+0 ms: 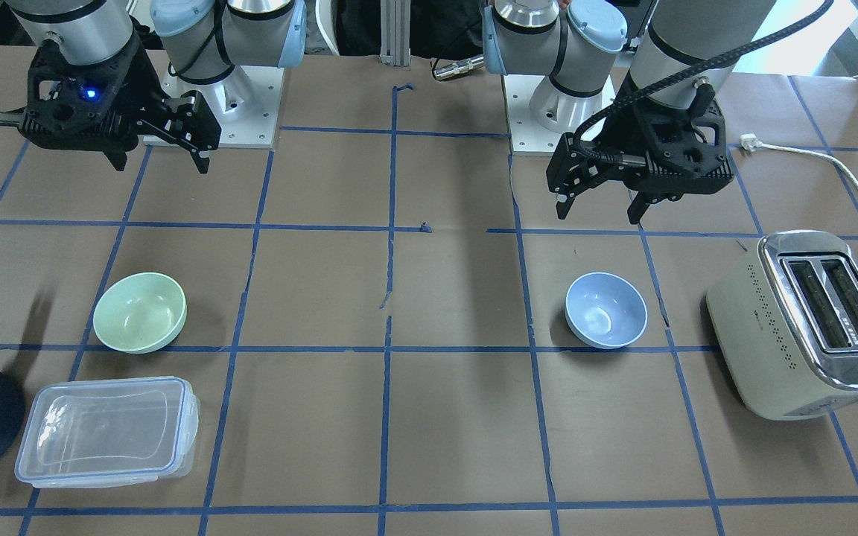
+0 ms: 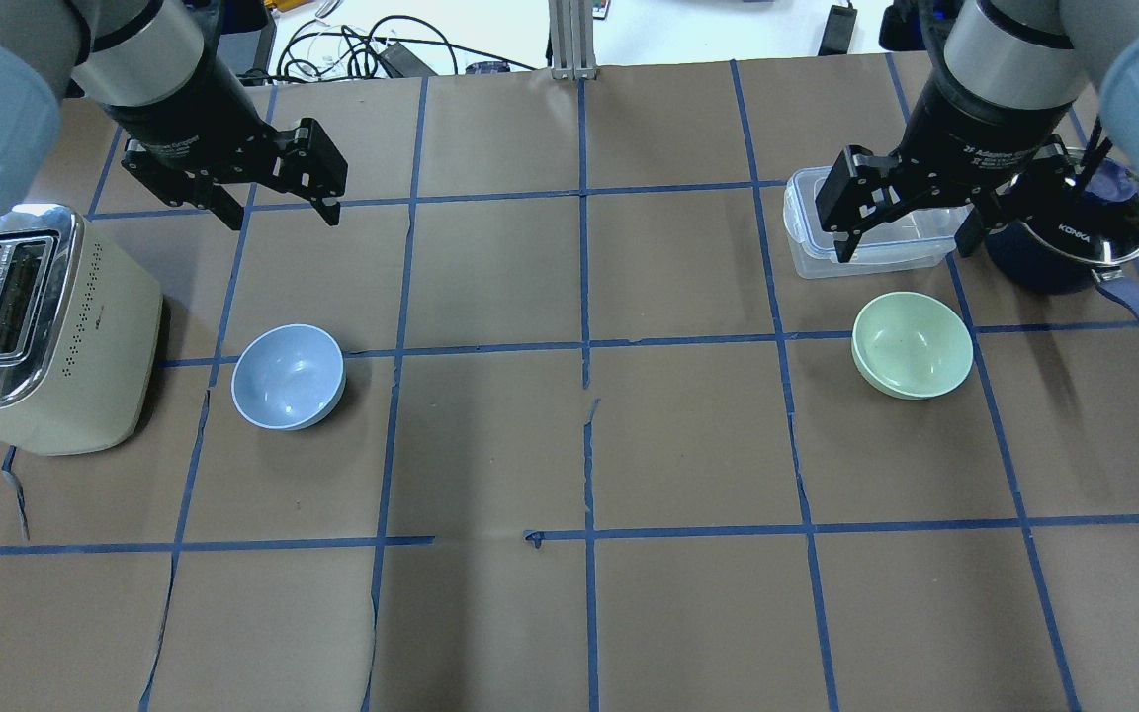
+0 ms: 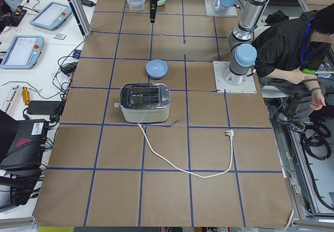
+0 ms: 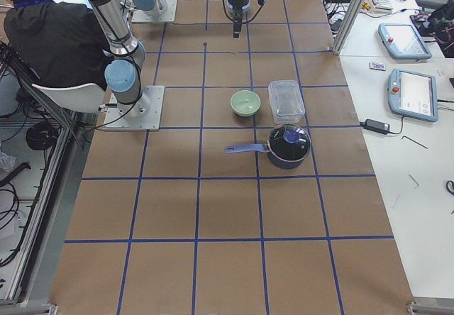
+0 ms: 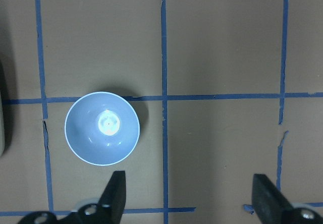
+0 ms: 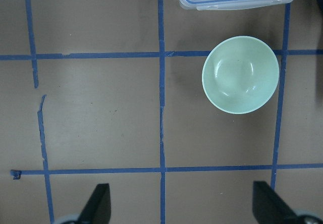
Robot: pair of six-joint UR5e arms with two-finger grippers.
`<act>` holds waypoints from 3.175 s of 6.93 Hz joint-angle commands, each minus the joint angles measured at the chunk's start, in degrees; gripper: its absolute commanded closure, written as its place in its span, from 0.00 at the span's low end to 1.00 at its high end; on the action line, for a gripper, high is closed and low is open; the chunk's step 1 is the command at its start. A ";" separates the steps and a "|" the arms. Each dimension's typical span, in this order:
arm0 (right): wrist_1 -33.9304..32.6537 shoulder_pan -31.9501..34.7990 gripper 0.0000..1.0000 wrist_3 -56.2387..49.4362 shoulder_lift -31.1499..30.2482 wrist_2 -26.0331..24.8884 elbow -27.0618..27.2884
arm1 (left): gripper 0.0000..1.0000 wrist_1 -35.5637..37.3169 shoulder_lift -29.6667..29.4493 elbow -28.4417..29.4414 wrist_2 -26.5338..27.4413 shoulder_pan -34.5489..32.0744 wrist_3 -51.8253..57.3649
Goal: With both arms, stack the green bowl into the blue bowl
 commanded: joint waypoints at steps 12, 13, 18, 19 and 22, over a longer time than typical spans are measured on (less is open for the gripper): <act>-0.71 -0.35 0.00 0.23 0.52 -0.32 0.30 | 0.10 0.09 -0.31 -0.19 -0.37 -0.42 -0.72; -0.62 -0.35 0.00 0.23 0.61 -0.33 0.30 | 0.10 0.09 -0.23 -0.10 -0.37 -0.42 -0.72; -0.71 -9.56 0.00 -0.29 1.40 -0.41 0.47 | 0.12 1.39 -1.28 -4.73 0.42 2.47 5.39; -0.89 -11.58 0.00 -0.38 4.02 -0.42 0.30 | 0.12 5.76 -1.11 -8.85 0.59 5.96 7.78; -5.34 -17.03 0.00 -8.32 8.16 -0.24 1.08 | 0.12 22.27 -2.07 -22.39 -0.28 19.35 21.48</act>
